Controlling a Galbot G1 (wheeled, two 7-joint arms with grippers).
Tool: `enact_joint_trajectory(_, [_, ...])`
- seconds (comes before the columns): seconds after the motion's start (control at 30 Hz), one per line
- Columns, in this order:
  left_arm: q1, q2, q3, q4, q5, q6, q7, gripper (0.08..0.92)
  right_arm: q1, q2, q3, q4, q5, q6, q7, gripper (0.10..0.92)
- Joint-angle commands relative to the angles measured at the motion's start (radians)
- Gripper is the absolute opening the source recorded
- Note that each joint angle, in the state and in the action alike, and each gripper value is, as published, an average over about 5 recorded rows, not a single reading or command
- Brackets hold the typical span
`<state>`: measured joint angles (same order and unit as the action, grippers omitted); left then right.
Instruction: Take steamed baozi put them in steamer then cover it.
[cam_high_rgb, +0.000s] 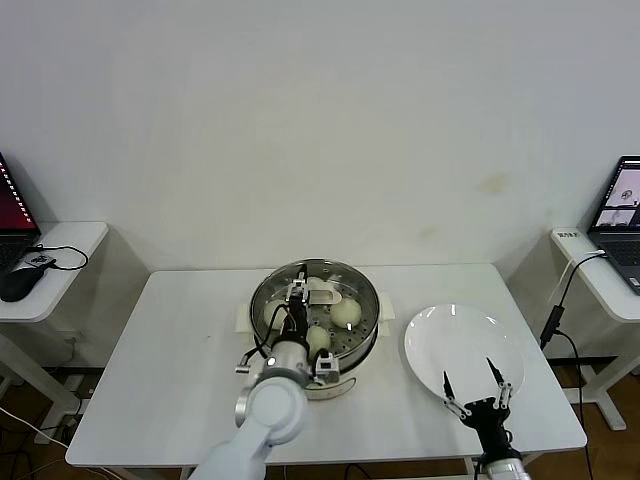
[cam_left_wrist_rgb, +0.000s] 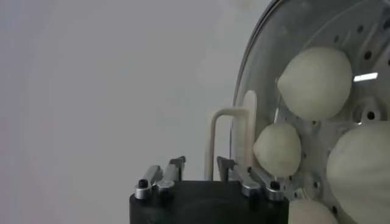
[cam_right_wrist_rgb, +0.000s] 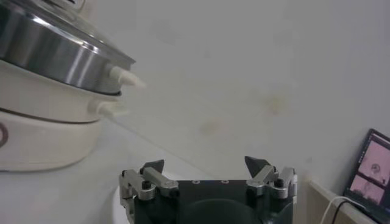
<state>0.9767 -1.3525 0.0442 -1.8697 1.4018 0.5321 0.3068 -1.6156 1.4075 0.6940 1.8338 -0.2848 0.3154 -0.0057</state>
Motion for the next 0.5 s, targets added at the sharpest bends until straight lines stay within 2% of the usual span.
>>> enact_joint_trajectory(0.03, [0.15,0.08,-0.029,-0.229,-0.049,-0.019,-0.01,0.611,0.0,0.001,-0.002,0.001,0.001,-0.001,-0.001,0.823])
enact_joint_trajectory(0.17, [0.243,0.131,-0.088,-0.391,-0.16,-0.031,-0.037,0.724,-0.002,0.0,-0.001,-0.004,0.007,0.0,-0.002,0.823])
enact_joint_trajectory(0.27, [0.359,0.175,-0.16,-0.494,-0.333,-0.045,-0.087,0.794,-0.005,-0.002,-0.001,-0.008,0.015,0.001,-0.004,0.823])
enact_joint_trajectory(0.33, [0.46,0.2,-0.229,-0.538,-0.501,-0.077,-0.177,0.815,-0.007,-0.004,-0.002,-0.008,0.025,0.002,-0.007,0.823])
enact_joint_trajectory(0.4, [0.556,0.215,-0.32,-0.555,-0.712,-0.142,-0.311,0.82,-0.01,-0.007,-0.003,-0.005,0.039,0.003,-0.011,0.823])
enact_joint_trajectory(0.5, [0.664,0.208,-0.523,-0.518,-1.128,-0.331,-0.46,0.822,-0.014,-0.014,-0.011,0.004,0.07,0.001,-0.019,0.823])
